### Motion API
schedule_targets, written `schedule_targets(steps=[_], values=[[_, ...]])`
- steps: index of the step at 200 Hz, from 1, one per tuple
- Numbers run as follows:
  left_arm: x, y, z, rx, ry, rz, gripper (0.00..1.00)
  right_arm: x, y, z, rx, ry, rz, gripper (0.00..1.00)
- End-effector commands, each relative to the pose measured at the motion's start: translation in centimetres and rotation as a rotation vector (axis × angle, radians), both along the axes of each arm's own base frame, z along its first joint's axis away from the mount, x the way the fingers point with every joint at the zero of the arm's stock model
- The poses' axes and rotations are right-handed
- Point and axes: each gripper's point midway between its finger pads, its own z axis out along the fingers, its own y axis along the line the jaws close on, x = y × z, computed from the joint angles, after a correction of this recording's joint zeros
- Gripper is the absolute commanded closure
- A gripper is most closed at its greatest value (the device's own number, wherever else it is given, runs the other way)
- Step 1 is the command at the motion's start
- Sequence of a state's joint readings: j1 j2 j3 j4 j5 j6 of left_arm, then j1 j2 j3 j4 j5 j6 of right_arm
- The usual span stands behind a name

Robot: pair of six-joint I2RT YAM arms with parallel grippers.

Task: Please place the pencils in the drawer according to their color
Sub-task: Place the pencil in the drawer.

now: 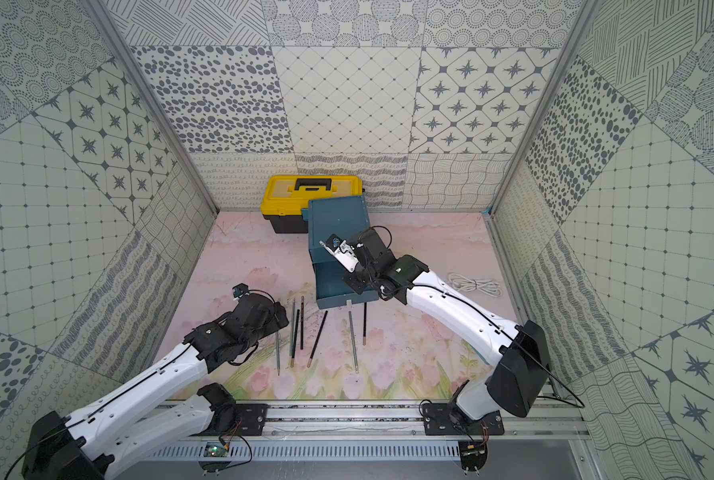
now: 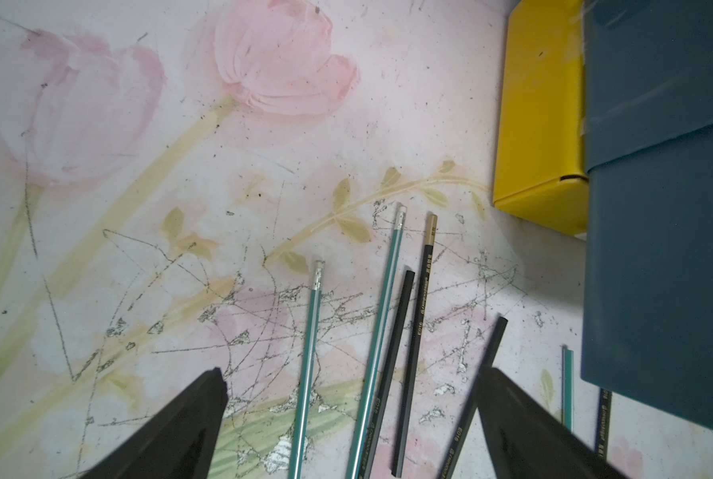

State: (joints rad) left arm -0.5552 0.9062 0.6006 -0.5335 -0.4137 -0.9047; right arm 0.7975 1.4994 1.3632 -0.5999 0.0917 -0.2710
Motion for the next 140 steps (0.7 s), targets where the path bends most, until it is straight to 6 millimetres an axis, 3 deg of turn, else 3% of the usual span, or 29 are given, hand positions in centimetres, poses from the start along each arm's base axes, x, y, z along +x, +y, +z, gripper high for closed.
schedule_targets(steps=[1,51,140], values=[[0.6,-0.3,0.6,-0.018,-0.027,-0.002,0.01,1.0,0.8,-0.4,-0.038,-0.056,0.028,1.00],[0.7,-0.2,0.7,-0.015,-0.026,0.001,0.01,1.2,0.7,-2.8,-0.120,-0.046,0.045,1.00],[0.5,0.0,0.8,-0.011,-0.027,0.005,0.01,1.6,0.0,-5.3,-0.206,-0.019,0.020,1.00]])
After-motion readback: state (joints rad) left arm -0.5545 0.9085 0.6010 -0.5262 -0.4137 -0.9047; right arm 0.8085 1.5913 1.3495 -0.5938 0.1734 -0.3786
